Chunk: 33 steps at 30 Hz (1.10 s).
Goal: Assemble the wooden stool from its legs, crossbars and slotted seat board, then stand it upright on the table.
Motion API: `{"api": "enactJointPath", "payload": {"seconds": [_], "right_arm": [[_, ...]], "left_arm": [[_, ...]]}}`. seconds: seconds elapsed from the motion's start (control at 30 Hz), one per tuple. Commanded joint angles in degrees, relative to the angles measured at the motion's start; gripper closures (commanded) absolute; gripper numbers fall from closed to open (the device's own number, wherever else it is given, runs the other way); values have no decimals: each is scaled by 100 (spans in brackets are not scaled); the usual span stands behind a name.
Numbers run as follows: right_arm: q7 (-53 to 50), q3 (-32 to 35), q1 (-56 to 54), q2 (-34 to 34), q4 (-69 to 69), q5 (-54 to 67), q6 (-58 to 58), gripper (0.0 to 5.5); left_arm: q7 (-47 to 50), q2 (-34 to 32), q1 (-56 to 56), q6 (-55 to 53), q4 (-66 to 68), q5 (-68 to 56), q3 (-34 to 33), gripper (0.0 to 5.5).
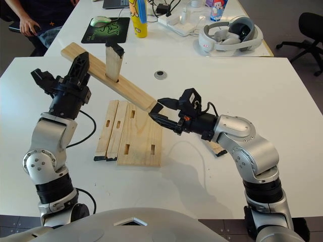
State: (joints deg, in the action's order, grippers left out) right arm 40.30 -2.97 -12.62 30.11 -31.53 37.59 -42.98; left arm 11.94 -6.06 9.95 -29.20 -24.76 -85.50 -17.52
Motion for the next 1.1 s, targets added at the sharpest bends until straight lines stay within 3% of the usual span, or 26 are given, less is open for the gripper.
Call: {"api": "enactJointPath", "payload": {"seconds": [0.03,0.2,0.33,0.5,0.77,1.1], "right_arm": [[359,254,-229,330,165,520,-417,253],[106,744,-775,434,1582,92,-25,253],[-382,413,-525,418,1961,-994,746,253],[-726,239,23,402,1925,-1766,1198,253],[-2018,741,-19,-447,2166,-2299,1974,253],[-2751,903,663,-1183,1801,-2559,2516,426]], "left_arm": [[45,-169,97,133,163,171,-133,445],[262,-728,-332,95,-360,589,-461,445],[783,-1202,-804,-176,-1285,457,-471,445],[1978,-1661,-1154,-447,-2438,982,-158,445],[1966,-1515,-2305,-454,-3393,2034,897,445],[947,-1777,-2681,127,-3522,3414,1342,445]]}}
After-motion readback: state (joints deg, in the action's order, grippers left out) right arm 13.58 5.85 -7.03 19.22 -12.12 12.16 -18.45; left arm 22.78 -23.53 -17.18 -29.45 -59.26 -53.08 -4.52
